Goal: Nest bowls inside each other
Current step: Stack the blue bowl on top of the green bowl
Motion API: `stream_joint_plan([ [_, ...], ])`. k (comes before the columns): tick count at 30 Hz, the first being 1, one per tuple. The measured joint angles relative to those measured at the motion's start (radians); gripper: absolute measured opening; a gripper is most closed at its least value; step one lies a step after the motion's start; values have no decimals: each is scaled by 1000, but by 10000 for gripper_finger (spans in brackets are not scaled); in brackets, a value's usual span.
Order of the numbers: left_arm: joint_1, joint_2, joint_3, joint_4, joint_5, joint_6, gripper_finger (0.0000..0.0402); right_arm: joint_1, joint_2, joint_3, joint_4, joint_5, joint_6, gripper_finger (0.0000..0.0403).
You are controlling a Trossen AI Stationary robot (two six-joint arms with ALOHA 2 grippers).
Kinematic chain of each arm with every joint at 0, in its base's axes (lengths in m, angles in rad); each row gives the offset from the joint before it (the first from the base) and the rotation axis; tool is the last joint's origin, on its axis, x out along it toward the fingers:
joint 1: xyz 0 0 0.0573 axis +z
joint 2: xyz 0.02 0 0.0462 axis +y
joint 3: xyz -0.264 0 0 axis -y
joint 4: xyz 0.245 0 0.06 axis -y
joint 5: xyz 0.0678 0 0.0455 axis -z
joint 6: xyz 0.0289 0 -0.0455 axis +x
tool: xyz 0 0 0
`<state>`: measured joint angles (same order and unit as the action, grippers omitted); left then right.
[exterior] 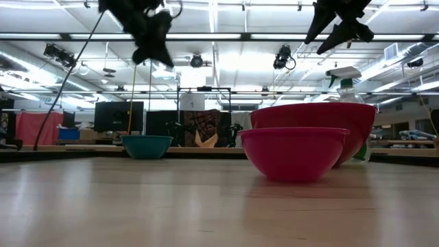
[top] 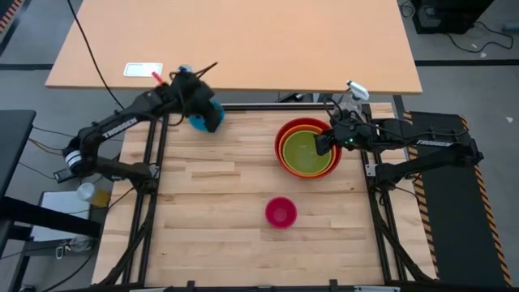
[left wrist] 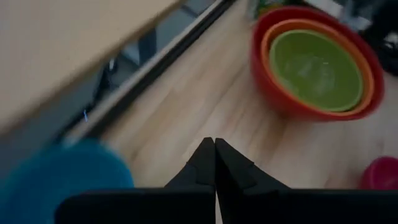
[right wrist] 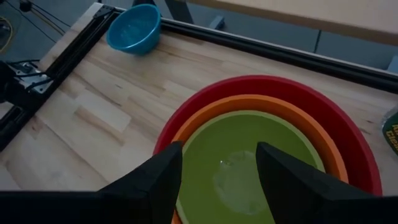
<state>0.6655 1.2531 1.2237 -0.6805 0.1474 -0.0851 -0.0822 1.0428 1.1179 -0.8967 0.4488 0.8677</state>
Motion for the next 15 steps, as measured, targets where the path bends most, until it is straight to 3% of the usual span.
stream_joint_plan([
  [6, 73, -37, -183, 10, -73, -166, 23, -7, 10, 0, 44, -1, -34, 212],
  [12, 132, -25, -241, 13, -228, -264, 77, -7, 29, 0, 77, -24, -58, 212],
  [15, 180, -9, -244, 12, -240, -274, 118, -7, 43, 0, 82, -31, -59, 212],
])
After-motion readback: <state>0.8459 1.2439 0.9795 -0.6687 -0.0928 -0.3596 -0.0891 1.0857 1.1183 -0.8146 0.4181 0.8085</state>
